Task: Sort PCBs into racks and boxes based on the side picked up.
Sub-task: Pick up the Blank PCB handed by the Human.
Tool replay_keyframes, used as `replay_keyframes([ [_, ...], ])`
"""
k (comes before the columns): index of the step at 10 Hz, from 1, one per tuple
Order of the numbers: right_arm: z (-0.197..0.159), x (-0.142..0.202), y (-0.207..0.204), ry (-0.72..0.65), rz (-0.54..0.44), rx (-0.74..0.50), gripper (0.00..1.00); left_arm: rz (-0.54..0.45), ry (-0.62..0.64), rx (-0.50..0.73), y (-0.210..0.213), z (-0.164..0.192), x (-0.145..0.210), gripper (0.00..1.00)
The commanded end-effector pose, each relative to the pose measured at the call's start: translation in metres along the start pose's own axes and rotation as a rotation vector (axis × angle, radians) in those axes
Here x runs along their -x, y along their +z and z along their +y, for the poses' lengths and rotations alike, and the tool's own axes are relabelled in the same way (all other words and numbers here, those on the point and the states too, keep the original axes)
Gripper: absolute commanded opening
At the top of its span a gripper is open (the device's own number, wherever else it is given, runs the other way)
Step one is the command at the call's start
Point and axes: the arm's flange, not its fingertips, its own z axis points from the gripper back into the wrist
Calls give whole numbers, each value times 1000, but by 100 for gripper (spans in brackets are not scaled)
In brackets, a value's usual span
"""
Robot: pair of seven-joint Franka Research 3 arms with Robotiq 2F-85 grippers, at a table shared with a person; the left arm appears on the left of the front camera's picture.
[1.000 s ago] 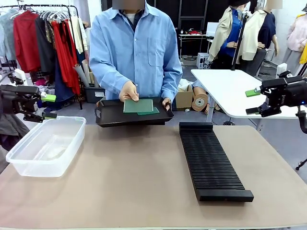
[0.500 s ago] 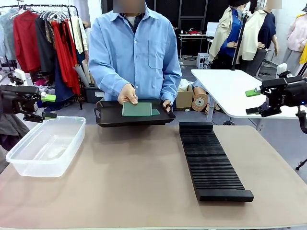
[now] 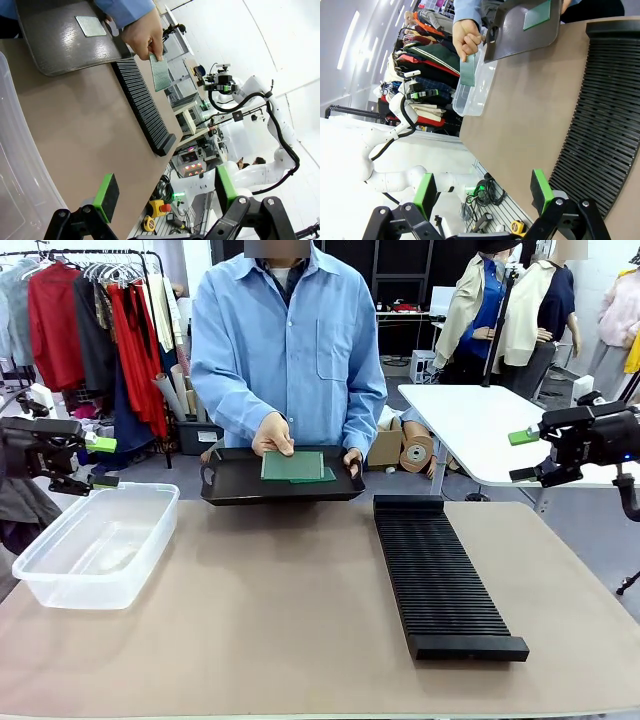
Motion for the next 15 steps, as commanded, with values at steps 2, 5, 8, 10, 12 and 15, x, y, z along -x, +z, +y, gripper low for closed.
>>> replay_keyframes([
  [2,-9,-8,-21,-5,-9,-5,100,-3,1,-1,1,0,0,100],
  [5,-19,-14,-44,-13,7,-2,100,-3,1,-1,1,0,0,100],
  [8,-25,-20,-69,-6,5,-24,100,-3,1,-1,1,0,0,100],
  [10,-27,-25,-85,-19,7,-28,100,-3,1,-1,1,0,0,100],
  [12,-36,-33,-102,-10,3,-40,100,-3,1,-1,1,0,0,100],
  [15,-58,-50,-128,-46,-32,-103,100,-3,1,-1,1,0,0,100],
])
